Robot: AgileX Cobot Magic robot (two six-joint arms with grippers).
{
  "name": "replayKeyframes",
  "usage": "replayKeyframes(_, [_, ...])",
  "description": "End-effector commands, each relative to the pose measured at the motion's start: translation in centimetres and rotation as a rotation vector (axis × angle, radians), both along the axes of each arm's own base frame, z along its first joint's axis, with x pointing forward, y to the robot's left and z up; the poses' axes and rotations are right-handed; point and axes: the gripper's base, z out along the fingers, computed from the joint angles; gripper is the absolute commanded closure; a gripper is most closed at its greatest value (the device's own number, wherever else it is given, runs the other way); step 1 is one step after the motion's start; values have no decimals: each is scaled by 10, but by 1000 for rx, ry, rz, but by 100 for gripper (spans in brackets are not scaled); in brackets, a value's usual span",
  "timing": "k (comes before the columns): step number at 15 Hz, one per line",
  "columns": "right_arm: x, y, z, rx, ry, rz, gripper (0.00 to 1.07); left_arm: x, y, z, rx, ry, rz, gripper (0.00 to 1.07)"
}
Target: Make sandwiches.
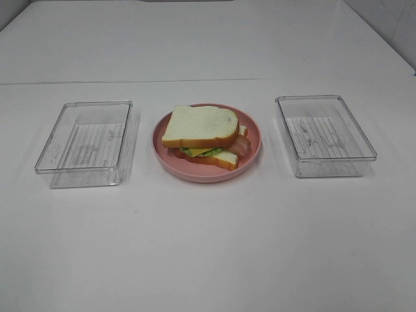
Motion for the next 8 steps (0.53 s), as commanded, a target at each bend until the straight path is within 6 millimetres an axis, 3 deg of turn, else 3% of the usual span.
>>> replayKeyframes(1, [-1,0,1,-3,-26,-4,36,-3,-1,-1,-11,-30,-1,21])
replayKeyframes(8, [-1,0,1,-3,-26,-4,36,-3,0,-1,-11,-30,-54,21])
